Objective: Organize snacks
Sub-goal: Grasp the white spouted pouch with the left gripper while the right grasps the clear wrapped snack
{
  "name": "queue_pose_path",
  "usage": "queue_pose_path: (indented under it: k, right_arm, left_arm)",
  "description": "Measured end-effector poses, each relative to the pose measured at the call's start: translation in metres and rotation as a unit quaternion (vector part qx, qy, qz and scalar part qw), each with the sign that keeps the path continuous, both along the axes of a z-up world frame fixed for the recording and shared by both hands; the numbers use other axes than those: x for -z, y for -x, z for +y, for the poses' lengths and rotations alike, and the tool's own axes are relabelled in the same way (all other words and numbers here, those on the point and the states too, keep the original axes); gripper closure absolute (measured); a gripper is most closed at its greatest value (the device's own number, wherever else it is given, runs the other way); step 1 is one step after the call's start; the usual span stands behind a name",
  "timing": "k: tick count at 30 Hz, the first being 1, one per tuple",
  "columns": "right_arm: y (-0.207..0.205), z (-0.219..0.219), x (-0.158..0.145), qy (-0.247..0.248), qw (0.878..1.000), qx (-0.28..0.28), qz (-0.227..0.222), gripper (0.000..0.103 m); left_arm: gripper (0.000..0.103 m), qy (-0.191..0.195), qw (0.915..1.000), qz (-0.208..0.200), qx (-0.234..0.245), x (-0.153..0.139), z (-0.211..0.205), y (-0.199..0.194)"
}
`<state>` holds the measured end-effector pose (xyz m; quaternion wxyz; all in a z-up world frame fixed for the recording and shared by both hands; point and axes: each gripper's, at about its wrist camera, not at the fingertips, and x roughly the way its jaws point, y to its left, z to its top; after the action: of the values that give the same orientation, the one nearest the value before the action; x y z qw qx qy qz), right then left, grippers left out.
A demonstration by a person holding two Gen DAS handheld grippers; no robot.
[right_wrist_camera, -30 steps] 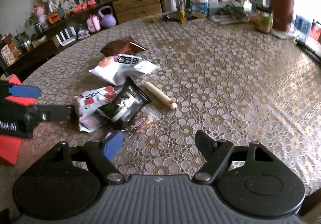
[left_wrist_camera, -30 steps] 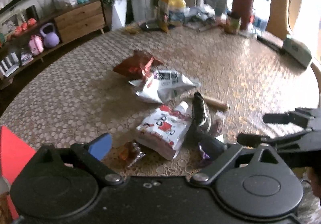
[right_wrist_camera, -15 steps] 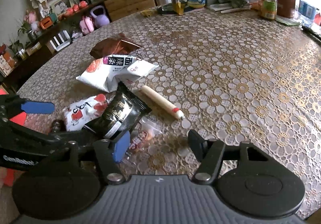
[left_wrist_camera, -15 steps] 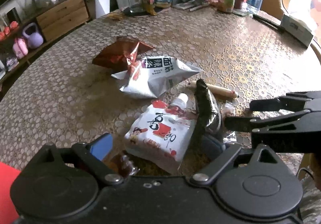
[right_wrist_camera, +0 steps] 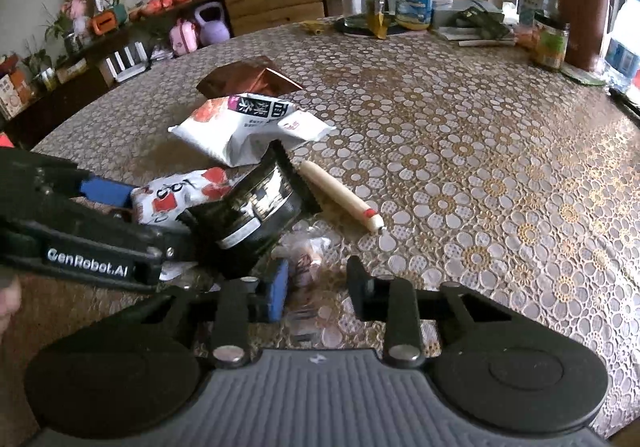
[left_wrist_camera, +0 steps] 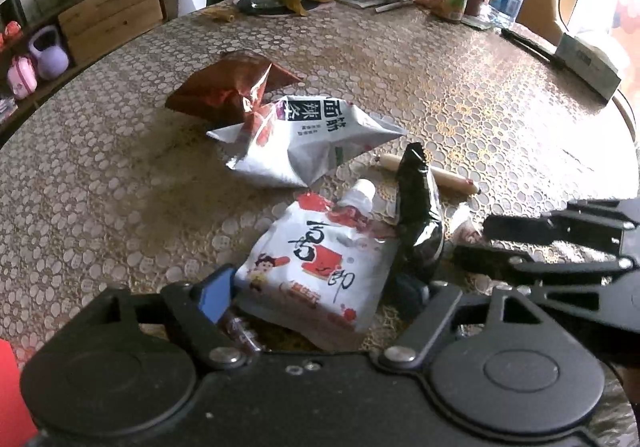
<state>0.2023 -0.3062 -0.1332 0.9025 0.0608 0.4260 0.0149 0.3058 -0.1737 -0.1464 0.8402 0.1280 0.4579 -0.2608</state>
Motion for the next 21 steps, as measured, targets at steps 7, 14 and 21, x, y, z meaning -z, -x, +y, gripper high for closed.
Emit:
queue_pose_path:
  k: [7, 14, 21]
  right_arm:
    - [0.004, -0.006, -0.003, -0.013, 1.000, 0.010, -0.001, 0.087]
    - [0.018, -0.004, -0.019, -0.020, 1.000, 0.008, -0.012, 0.087]
    - [0.036, 0.000, -0.044, -0.021, 0.999, 0.002, -0.028, 0.087]
  left_arm:
    - [0.026, -0.008, 0.9998, -0.002, -0.019, -0.002, 0.003, 0.006]
    - [0.026, -0.003, 0.9988, -0.005, -0.049, -0.015, 0.015, 0.016]
    - [0.027, 0.012, 0.9976, -0.017, -0.067, -0.036, 0.028, 0.037]
